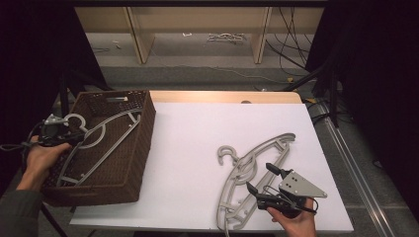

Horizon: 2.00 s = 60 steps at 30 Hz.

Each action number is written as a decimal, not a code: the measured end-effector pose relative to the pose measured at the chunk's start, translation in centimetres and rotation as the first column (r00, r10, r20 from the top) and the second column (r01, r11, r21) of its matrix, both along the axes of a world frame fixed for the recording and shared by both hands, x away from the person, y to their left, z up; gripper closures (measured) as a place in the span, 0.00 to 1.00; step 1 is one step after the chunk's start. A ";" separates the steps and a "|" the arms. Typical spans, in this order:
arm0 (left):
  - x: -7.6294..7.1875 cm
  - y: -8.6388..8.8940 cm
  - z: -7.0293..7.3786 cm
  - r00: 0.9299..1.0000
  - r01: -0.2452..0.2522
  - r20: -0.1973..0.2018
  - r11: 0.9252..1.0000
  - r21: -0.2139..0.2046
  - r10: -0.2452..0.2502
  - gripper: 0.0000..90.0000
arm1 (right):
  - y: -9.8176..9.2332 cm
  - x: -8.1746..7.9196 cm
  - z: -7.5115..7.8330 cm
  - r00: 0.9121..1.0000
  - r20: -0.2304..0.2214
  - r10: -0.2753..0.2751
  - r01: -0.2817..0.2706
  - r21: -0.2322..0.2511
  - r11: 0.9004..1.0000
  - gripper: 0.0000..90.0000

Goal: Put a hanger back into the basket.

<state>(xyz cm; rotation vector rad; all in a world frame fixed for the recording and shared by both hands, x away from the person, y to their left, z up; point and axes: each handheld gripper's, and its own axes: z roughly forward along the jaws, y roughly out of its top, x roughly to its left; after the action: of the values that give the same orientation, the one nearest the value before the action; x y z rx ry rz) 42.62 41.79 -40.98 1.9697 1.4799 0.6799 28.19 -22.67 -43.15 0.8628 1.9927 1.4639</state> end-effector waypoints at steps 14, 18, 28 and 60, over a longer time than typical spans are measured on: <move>-2.9 -2.7 4.5 0.989 0.008 0.146 0.987 -0.158 0.015 0.49 | -0.1 0.1 0.0 1.000 0.029 -0.005 0.005 -0.010 1.000 0.19; -3.7 -3.9 5.3 0.985 0.026 0.174 0.979 -0.204 0.010 0.43 | -0.2 0.1 0.1 1.000 0.018 -0.005 0.006 -0.020 1.000 0.19; -5.7 -9.6 7.6 0.950 0.189 0.297 0.935 -0.299 -0.097 0.36 | -0.1 0.0 0.1 0.999 0.029 -0.014 0.015 -0.015 1.000 0.19; -9.2 -20.8 5.6 0.843 0.472 0.427 0.831 -0.296 -0.327 0.19 | -0.1 -0.1 0.3 1.000 0.018 -0.009 0.009 -0.010 1.000 0.19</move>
<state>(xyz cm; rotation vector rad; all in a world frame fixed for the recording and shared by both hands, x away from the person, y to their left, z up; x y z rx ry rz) 33.46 21.03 -35.42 1.6577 0.8486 0.4738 28.09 -22.81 -42.84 0.8496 1.9790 1.4503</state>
